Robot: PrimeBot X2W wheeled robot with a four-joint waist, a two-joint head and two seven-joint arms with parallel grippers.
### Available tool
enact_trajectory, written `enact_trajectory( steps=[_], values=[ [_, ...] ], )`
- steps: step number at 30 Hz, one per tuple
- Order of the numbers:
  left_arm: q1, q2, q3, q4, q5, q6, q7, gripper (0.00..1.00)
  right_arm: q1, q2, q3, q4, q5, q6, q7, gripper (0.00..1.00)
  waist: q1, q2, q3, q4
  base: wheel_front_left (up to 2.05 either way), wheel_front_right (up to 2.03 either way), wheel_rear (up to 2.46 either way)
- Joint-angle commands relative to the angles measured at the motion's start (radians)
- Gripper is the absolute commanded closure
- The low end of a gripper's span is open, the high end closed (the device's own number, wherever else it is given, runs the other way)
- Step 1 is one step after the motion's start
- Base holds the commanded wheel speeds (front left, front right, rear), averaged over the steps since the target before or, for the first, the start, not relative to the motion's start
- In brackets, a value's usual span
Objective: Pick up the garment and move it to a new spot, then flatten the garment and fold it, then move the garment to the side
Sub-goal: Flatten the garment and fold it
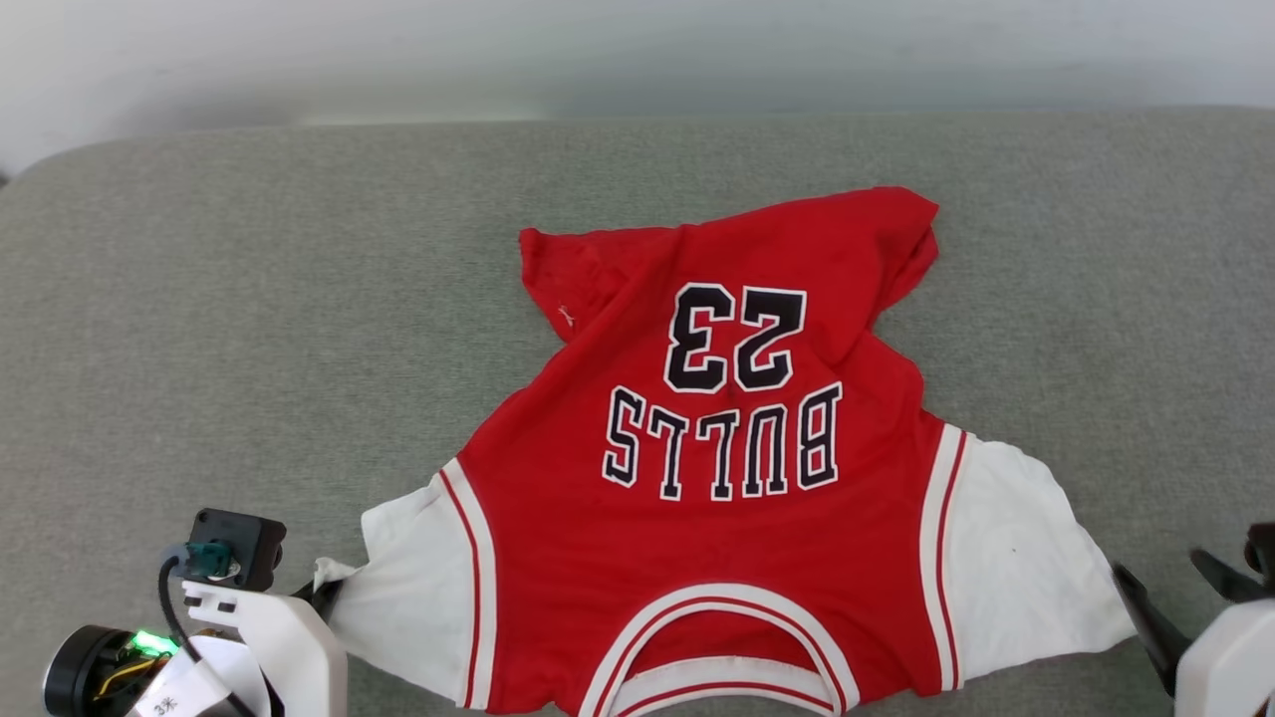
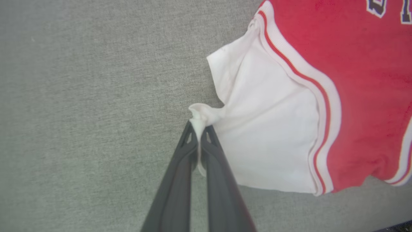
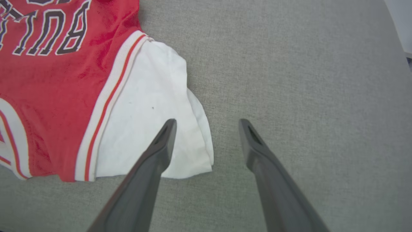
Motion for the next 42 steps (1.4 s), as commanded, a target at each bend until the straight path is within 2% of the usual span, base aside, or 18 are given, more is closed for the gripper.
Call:
enact_trajectory(
  steps=[1, 5, 10, 15, 22, 24, 25, 26, 27, 28, 34, 42],
  values=[
    [0.013, -0.002, 0.004, -0.015, -0.002, 0.004, -0.005, 1.0, 0.016, -0.006, -0.004, -0.004, 0.002, 0.0, 0.014, 0.0, 0.0, 0.0, -0.009, 0.011, 0.0, 0.0, 0.0],
    [0.06, -0.002, 0.018, -0.129, -0.007, 0.026, -0.007, 1.0, 0.036, -0.018, -0.04, -0.012, 0.006, 0.0, 0.103, 0.0, 0.0, 0.0, -0.013, 0.027, 0.0, 0.0, 0.0],
    [0.108, -0.006, 0.02, -0.245, 0.001, 0.048, -0.005, 1.0, 0.041, -0.01, -0.035, 0.008, 0.006, 0.0, 0.178, 0.0, 0.0, 0.0, 0.002, 0.046, 0.0, 0.0, 0.0],
    [0.126, -0.011, 0.005, -0.32, 0.01, 0.059, 0.0, 1.0, 0.007, 0.005, -0.024, 0.058, -0.006, 0.0, 0.194, 0.0, 0.0, 0.0, 0.022, 0.065, 0.0, 0.0, 0.0],
    [0.099, -0.014, -0.015, -0.368, 0.008, 0.048, 0.003, 1.0, -0.016, 0.028, -0.005, 0.149, -0.041, 0.0, 0.199, 0.0, 0.0, 0.0, 0.06, 0.089, 0.0, 0.0, 0.0],
    [0.096, -0.013, -0.02, -0.37, 0.006, 0.046, 0.003, 1.0, -0.022, 0.038, 0.014, 0.175, -0.039, 0.0, 0.198, 0.0, 0.0, 0.0, 0.069, 0.093, 0.0, 0.0, 0.0],
    [0.094, -0.012, -0.024, -0.365, -0.002, 0.041, 0.0, 1.0, -0.023, 0.056, 0.056, 0.213, -0.024, 0.003, 0.2, 0.0, 0.0, 0.0, 0.077, 0.098, 0.0, 0.0, 0.0],
    [0.092, -0.012, -0.024, -0.362, -0.003, 0.038, -0.002, 1.0, -0.019, 0.06, 0.074, 0.226, -0.018, 0.006, 0.206, 0.14, 0.0, 0.0, 0.078, 0.098, 0.0, 0.0, 0.0],
    [0.091, -0.011, -0.024, -0.359, -0.005, 0.036, -0.004, 1.0, -0.018, 0.065, 0.092, 0.235, -0.009, 0.006, 0.206, 0.63, 0.0, 0.0, 0.078, 0.099, 0.0, 0.0, 0.0],
    [0.089, -0.012, -0.025, -0.356, -0.011, 0.035, -0.006, 1.0, -0.019, 0.072, 0.103, 0.24, -0.001, 0.006, 0.201, 1.0, 0.0, 0.0, 0.076, 0.099, 0.0, 0.0, 0.0],
    [0.093, -0.002, -0.008, -0.353, -0.027, 0.025, -0.022, 1.0, -0.049, 0.033, 0.075, 0.217, 0.002, 0.001, 0.153, 1.0, 0.0, 0.0, 0.035, 0.085, 0.0, 0.0, 0.0],
    [0.077, 0.035, 0.063, -0.403, -0.039, 0.025, -0.05, 1.0, -0.106, -0.046, 0.024, 0.057, 0.082, 0.0, 0.158, 1.0, 0.0, 0.0, -0.04, 0.05, 0.0, 0.0, 0.0]
  ],
)
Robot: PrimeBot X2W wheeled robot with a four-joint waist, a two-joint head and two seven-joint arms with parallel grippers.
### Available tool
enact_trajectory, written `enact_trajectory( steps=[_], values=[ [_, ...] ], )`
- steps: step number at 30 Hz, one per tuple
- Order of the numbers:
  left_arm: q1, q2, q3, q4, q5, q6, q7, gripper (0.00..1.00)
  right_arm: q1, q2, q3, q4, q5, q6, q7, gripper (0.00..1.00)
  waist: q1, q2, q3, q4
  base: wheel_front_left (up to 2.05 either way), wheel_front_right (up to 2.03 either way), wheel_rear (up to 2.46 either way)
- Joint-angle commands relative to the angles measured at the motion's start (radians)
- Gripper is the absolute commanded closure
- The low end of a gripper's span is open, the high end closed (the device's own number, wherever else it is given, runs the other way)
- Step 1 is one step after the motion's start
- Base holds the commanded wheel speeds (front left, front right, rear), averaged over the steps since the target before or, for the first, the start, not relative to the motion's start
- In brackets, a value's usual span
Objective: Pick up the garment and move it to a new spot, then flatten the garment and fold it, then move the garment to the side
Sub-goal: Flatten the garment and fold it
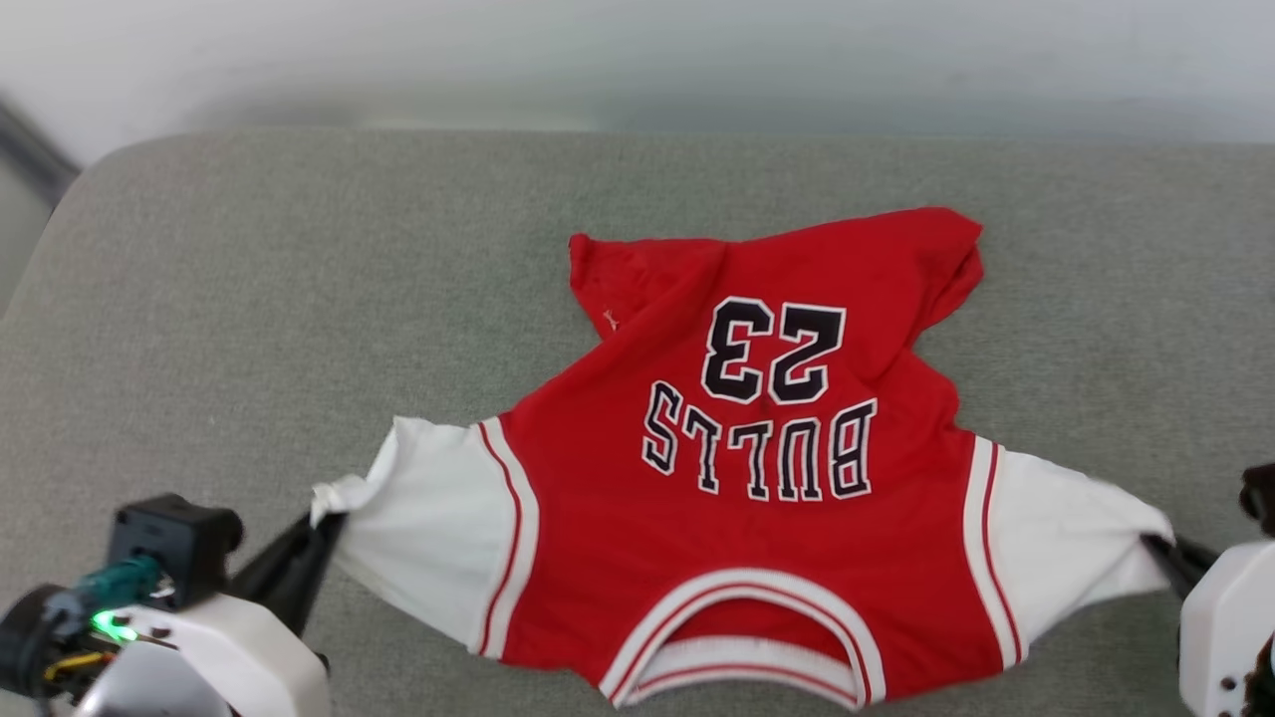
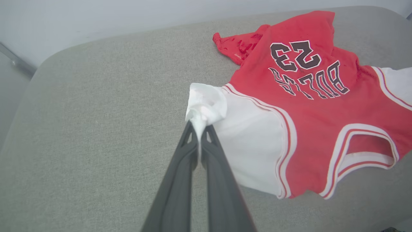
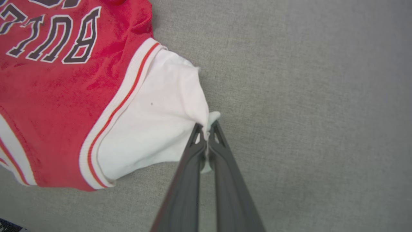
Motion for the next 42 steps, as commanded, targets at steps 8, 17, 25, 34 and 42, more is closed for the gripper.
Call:
enact_trajectory(
  steps=[8, 17, 25, 34, 42],
  values=[
    [-0.104, 0.068, 0.135, -0.05, 0.0, 0.003, -0.044, 1.0, -0.166, -0.059, -0.052, -0.139, 0.111, 0.0, 0.009, 1.0, 0.0, 0.0, -0.065, -0.047, 0.0, 0.0, 0.0],
    [-0.299, 0.103, 0.267, -0.083, -0.042, 0.057, -0.046, 1.0, -0.406, -0.068, -0.061, -0.194, 0.144, 0.0, -0.011, 1.0, 0.0, 0.0, -0.086, -0.081, 0.0, 0.0, 0.0],
    [-0.469, 0.146, 0.299, -0.052, -0.05, 0.063, -0.063, 1.0, -0.59, -0.075, -0.042, -0.194, 0.132, 0.0, -0.052, 1.0, 0.0, 0.0, -0.056, -0.103, 0.0, 0.0, 0.0],
    [-0.748, 0.199, 0.244, 0.101, -0.06, 0.023, -0.106, 1.0, -0.832, -0.092, 0.013, -0.105, 0.07, 0.0, -0.107, 1.0, 0.0, 0.0, 0.059, -0.109, 0.0, 0.0, 0.0],
    [-1.117, 0.187, 0.139, 0.325, -0.053, -0.024, -0.187, 1.0, -1.118, -0.151, 0.103, 0.024, -0.008, 0.0, -0.178, 1.0, 0.0, 0.0, 0.221, -0.091, 0.0, 0.0, 0.0]
  ],
)
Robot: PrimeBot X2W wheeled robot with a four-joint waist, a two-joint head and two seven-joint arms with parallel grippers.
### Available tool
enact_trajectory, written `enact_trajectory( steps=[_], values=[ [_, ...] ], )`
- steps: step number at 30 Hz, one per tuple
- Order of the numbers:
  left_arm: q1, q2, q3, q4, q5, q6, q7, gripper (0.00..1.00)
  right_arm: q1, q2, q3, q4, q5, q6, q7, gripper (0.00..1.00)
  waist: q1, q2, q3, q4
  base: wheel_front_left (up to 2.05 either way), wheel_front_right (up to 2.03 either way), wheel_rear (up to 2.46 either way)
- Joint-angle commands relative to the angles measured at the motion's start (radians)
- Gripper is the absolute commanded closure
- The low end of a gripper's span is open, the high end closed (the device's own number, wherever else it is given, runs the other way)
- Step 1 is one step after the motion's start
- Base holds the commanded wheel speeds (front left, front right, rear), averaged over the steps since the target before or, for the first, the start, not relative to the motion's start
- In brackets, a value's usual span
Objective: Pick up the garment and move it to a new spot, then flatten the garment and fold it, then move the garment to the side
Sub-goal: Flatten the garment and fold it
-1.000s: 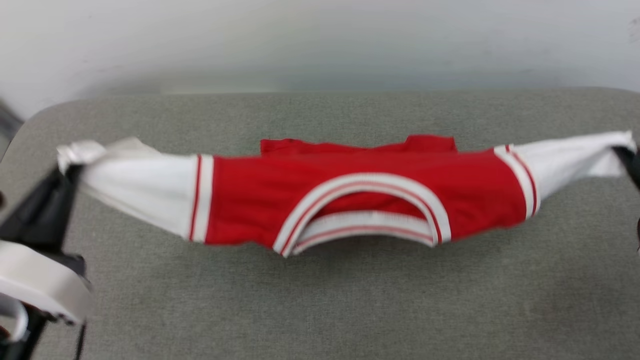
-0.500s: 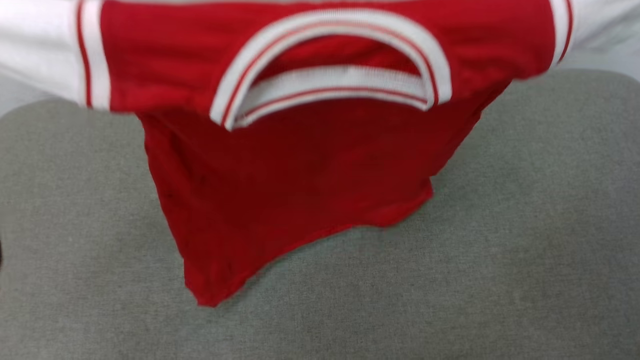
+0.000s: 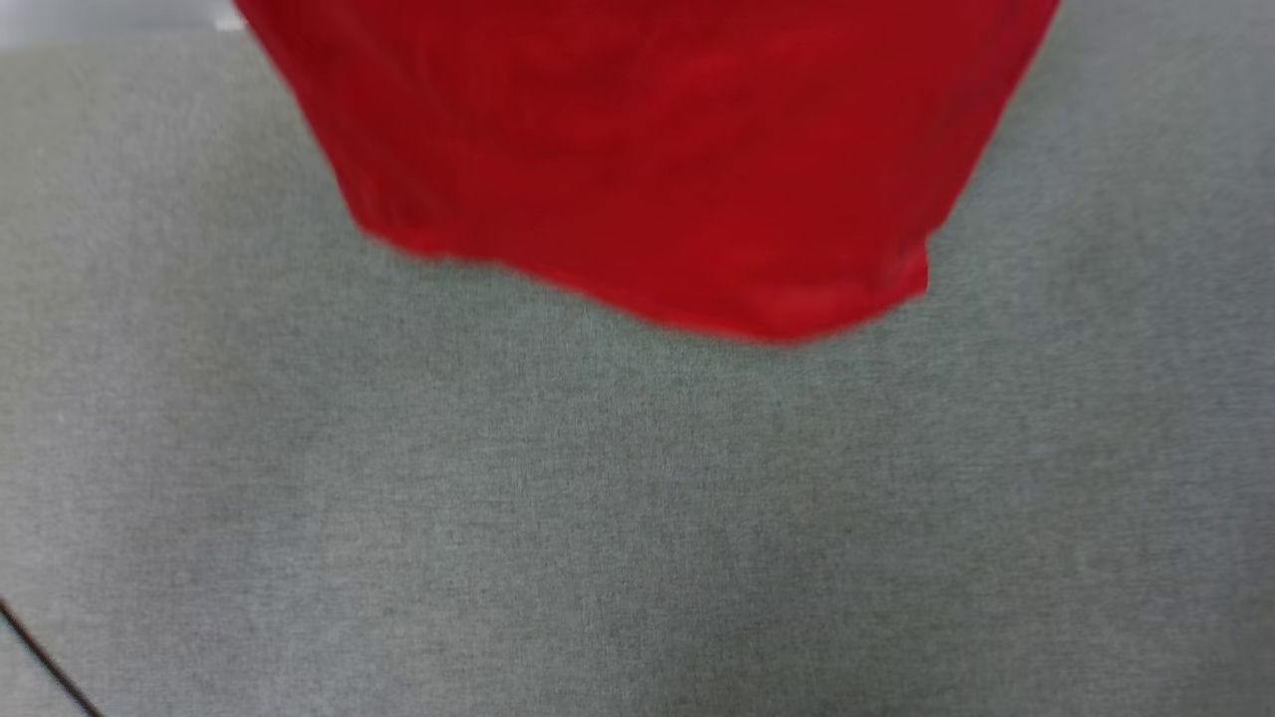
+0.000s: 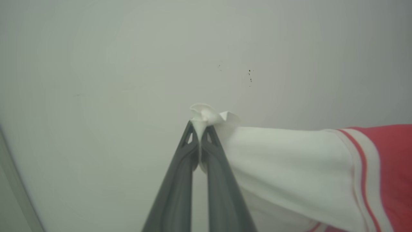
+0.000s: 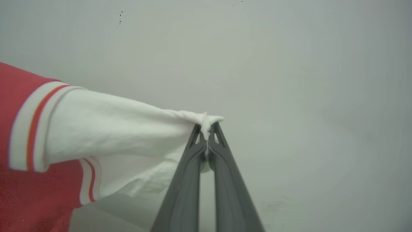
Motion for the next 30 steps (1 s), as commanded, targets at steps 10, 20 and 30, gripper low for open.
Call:
enact_trajectory(
  steps=[10, 20, 30],
  values=[
    [-0.461, -0.09, -0.114, 0.394, 0.081, -0.049, -0.235, 1.0, -0.378, -0.008, 0.141, 0.253, -0.142, -0.001, -0.212, 1.0, -0.0002, 0.0, 0.235, 0.038, 0.0, 0.0, 0.0],
    [-0.644, -0.16, -0.18, 0.718, 0.116, -0.094, -0.433, 1.0, -0.517, 0.038, 0.185, 0.501, -0.245, -0.001, -0.366, 1.0, -0.0002, 0.0, 0.321, 0.068, 0.0, 0.0, 0.0],
    [-0.429, -0.221, -0.267, 0.855, 0.12, -0.12, -0.548, 1.0, -0.301, 0.029, 0.24, 0.612, -0.217, -0.001, -0.427, 1.0, -0.0002, 0.0, 0.278, 0.083, 0.0, 0.0, 0.0]
  ],
)
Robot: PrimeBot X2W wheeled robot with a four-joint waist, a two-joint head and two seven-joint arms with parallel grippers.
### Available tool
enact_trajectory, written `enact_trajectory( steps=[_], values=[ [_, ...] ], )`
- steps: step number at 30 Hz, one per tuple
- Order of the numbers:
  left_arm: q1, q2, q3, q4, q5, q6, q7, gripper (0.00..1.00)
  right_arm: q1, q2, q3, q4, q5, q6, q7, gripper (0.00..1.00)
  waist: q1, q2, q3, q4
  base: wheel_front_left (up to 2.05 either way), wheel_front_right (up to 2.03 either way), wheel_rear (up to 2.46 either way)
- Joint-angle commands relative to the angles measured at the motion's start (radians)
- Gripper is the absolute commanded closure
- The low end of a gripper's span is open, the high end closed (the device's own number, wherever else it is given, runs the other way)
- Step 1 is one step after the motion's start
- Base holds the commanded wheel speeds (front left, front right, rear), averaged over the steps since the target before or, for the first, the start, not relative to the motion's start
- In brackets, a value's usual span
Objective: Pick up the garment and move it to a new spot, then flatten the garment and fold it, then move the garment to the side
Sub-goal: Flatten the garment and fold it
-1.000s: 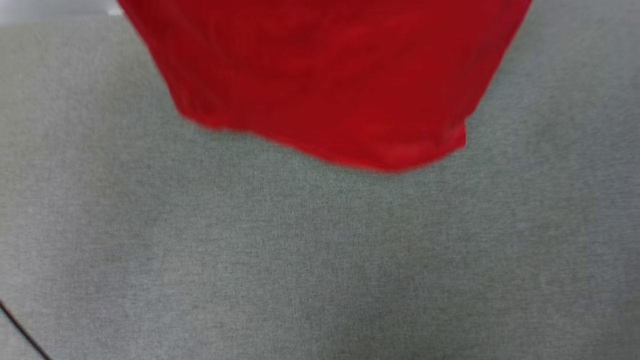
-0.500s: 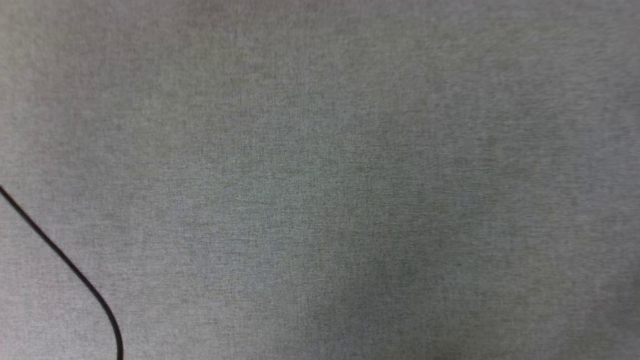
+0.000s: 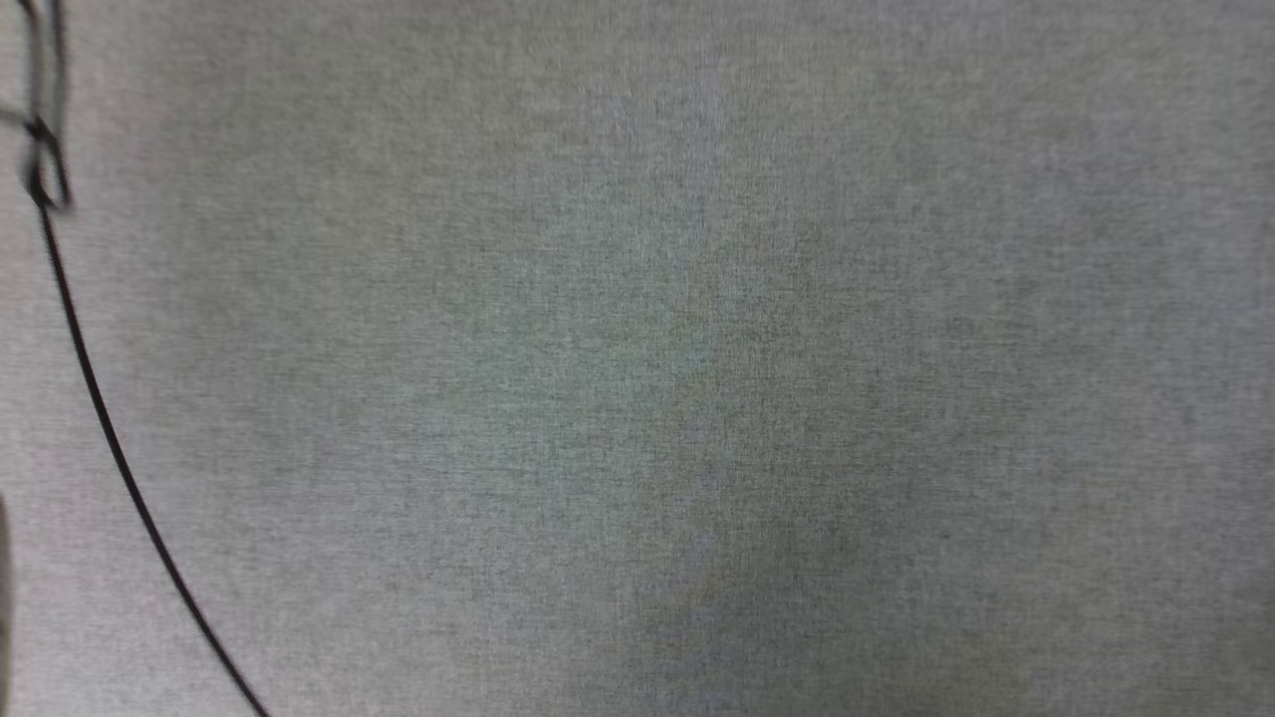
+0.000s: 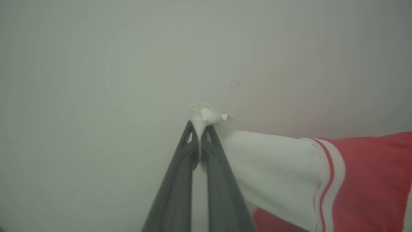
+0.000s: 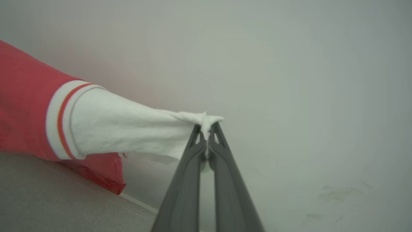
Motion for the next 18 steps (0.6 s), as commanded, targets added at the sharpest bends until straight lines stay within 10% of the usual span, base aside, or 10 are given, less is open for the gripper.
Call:
enact_trajectory(
  steps=[1, 18],
  values=[
    [0.069, -0.002, -0.012, 0.011, 0.007, -0.001, -0.019, 1.0, 0.069, -0.01, 0.02, 0.011, 0.016, -0.001, -0.004, 1.0, -0.0002, 0.0, -0.031, 0.0, 0.0, 0.0, 0.0],
    [0.838, 0.103, -0.073, -0.184, -0.027, 0.07, 0.148, 1.0, 0.722, -0.096, 0.042, -0.083, 0.287, -0.002, 0.292, 1.0, -0.0002, 0.0, -0.349, -0.007, 0.0, 0.0, 0.0]
  ],
)
